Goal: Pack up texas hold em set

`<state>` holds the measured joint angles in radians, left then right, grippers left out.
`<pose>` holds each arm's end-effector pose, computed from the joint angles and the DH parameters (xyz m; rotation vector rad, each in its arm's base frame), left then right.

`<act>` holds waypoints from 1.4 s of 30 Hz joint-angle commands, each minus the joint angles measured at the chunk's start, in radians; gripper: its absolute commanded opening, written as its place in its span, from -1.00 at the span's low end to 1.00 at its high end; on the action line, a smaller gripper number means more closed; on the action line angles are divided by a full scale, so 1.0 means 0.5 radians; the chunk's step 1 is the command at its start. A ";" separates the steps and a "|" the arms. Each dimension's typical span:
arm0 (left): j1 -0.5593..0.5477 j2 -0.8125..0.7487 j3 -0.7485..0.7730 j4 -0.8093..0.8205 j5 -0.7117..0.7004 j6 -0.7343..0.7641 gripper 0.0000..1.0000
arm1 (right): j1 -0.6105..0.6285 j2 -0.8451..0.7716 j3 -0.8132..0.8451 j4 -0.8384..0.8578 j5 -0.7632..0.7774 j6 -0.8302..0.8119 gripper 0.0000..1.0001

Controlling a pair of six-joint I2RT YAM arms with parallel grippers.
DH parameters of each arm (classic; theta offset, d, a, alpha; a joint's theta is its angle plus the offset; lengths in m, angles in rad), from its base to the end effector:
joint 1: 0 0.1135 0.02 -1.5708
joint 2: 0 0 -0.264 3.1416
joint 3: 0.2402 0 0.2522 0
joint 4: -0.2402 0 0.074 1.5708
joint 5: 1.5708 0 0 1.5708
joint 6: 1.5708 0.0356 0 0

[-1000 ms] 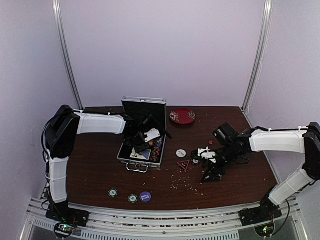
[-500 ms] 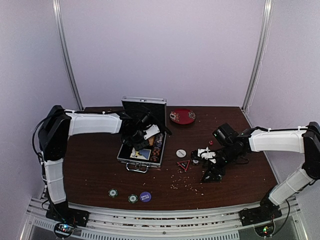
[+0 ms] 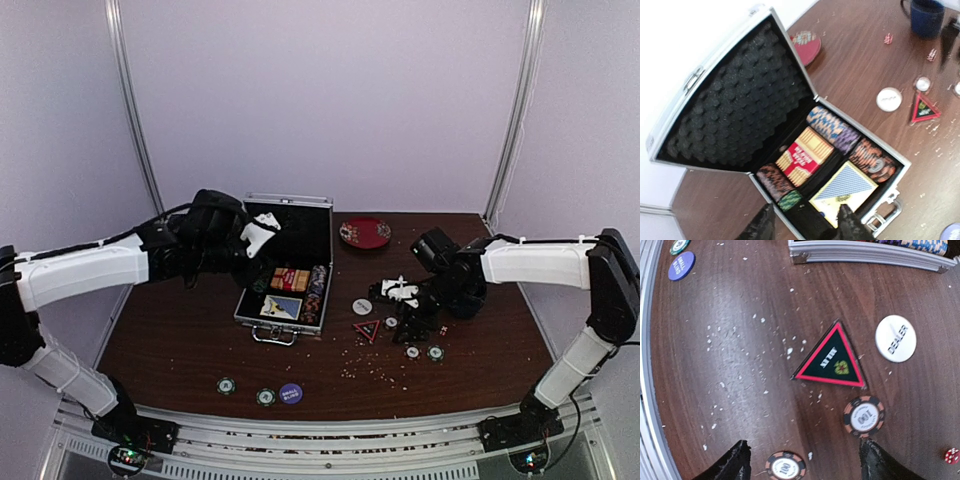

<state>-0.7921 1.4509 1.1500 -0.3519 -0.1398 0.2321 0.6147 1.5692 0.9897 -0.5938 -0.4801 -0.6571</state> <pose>0.2332 -0.2292 0.2939 1.0205 1.9721 -0.1538 0.2342 0.1854 0.1962 -1.6894 2.0672 0.6411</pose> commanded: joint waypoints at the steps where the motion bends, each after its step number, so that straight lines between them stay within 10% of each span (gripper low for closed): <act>1: 0.025 -0.216 -0.443 0.823 0.234 0.024 0.24 | 0.013 0.185 0.280 -0.132 0.100 -0.143 0.49; 5: 0.063 -0.318 -0.533 0.946 0.361 -0.077 0.95 | 0.044 0.419 0.539 -0.242 0.153 -0.269 0.51; 13: 0.251 -0.659 -0.764 1.127 -0.021 -0.547 0.96 | 0.129 0.737 0.829 -0.388 0.217 -0.400 0.69; 42: 0.310 -0.643 -0.794 1.193 -0.396 -0.205 0.96 | 0.301 0.991 0.983 -0.506 0.420 -0.624 0.56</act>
<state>-0.6441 1.1362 0.7540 0.1871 -0.3237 0.1074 0.7574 2.0445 1.4548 -0.8337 -0.3073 -0.9489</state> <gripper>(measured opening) 0.978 0.792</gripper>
